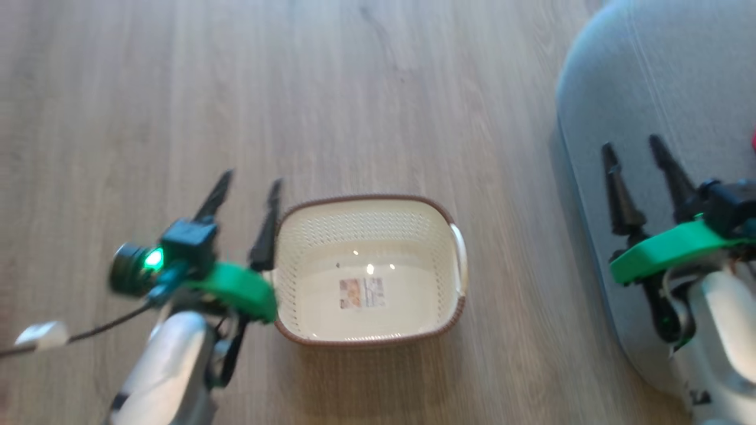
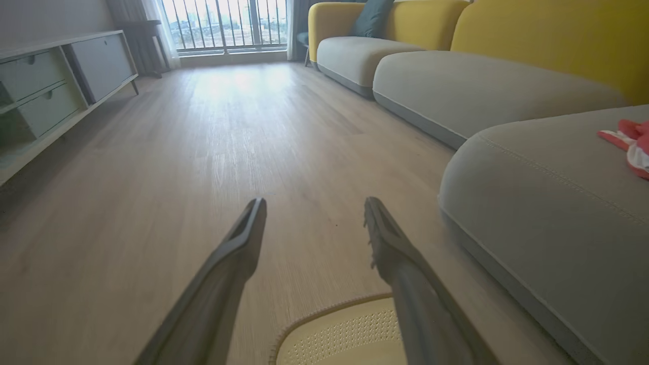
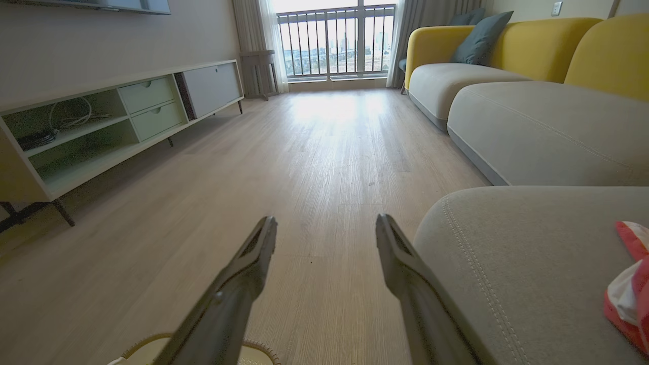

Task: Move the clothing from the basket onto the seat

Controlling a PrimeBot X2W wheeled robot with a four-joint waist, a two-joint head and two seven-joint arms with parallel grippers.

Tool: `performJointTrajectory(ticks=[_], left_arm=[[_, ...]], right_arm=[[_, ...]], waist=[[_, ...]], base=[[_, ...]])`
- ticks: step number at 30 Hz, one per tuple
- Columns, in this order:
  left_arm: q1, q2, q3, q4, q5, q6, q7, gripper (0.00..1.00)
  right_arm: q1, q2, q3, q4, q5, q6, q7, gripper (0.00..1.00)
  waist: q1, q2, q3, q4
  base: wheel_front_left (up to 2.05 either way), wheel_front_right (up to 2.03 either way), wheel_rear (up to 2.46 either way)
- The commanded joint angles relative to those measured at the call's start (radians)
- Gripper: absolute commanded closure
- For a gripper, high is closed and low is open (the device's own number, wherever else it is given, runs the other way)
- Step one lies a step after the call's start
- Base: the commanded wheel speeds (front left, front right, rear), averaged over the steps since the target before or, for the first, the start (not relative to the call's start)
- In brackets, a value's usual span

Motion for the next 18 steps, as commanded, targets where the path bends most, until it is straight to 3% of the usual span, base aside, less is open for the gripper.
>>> performJointTrajectory(ticks=[1,9,18], left_arm=[[0.006,0.023,0.067,-0.024,-0.003,0.012,-0.009,0.0],[0.2,-0.005,0.27,-0.019,0.031,0.03,-0.009,0.0],[0.308,-0.059,0.375,-0.054,0.092,0.018,-0.009,0.0]], right_arm=[[0.012,0.002,0.027,-0.036,0.002,0.0,-0.009,0.0],[0.076,0.057,0.059,-0.033,-0.022,0.0,-0.009,0.0],[0.14,0.083,0.043,-0.013,-0.047,0.0,-0.009,0.0]], waist=[[0.0001,-0.0001,-0.043,0.04],[0.0001,-0.0001,-0.13,0.078],[0.0001,-0.0001,-0.173,0.068]], base=[[0.0,0.0,0.0],[0.0,0.0,0.0],[0.0,0.0,0.0]])
